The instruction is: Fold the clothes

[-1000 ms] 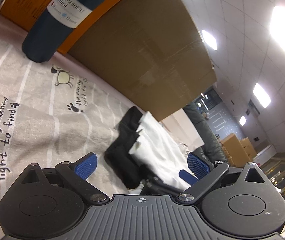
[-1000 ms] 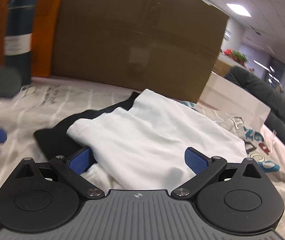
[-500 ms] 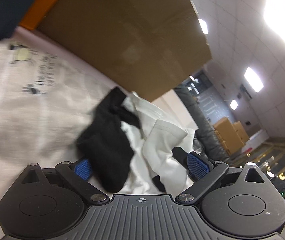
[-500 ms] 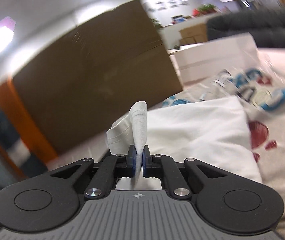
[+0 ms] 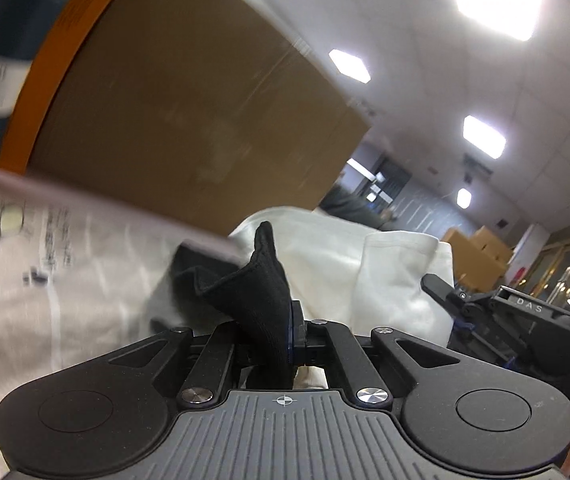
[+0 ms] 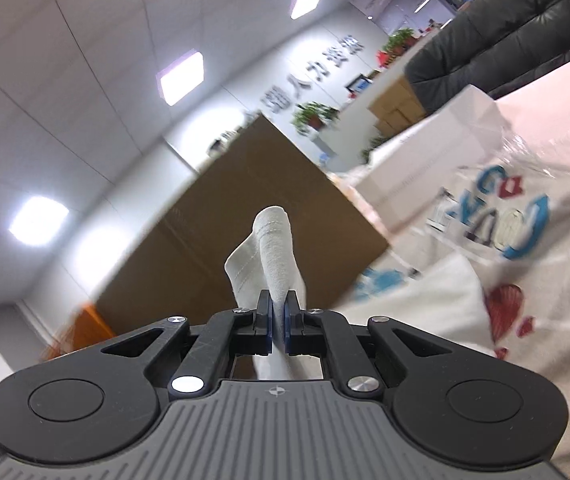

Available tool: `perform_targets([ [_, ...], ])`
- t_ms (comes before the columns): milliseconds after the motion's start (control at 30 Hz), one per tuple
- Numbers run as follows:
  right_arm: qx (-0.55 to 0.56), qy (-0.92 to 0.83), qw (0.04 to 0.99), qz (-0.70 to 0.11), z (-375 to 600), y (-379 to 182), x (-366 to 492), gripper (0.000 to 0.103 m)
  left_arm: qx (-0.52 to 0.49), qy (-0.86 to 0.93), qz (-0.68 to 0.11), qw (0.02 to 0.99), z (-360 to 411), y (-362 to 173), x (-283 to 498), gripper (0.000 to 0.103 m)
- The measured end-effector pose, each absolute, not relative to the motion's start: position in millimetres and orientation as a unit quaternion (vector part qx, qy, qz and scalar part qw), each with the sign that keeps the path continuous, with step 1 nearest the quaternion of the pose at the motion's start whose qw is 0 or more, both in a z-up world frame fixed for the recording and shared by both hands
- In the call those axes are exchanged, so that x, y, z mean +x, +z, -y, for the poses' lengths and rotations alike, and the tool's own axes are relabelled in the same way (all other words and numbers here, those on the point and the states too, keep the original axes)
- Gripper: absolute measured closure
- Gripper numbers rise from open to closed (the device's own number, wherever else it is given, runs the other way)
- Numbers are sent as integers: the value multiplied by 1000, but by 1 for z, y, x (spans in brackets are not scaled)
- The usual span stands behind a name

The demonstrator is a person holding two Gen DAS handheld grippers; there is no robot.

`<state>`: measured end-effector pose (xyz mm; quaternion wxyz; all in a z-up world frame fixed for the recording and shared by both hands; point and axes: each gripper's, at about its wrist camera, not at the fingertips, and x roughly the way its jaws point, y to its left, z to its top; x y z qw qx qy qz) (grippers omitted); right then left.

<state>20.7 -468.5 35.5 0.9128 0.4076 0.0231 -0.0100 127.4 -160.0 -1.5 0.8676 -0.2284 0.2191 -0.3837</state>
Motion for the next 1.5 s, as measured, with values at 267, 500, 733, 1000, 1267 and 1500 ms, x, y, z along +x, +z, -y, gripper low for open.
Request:
perform_targets([
  [267,409,42,911,13,445,91,-4,98,-260,-379,-127,879,77,59,88,100],
  [500,413,96,906,-2,388,113,2,98,-245,-298,-44,922,-38,103,44,100],
  [733,424,126,896,-41,328,106,9,98,-198,-189,-17,962,-142,133,-13,100],
  [1000,384,124,912,-75,300,71,-59,98,-158,-145,-103,971,-184,92,-100,100],
  [1267,351,68,924,-134,297,25,-125,99,-106,-149,-208,961,-178,57,-138,92],
  [1500,281,32,943,-174,285,4,-143,95,-40,-109,-208,971,-178,64,-173,71],
])
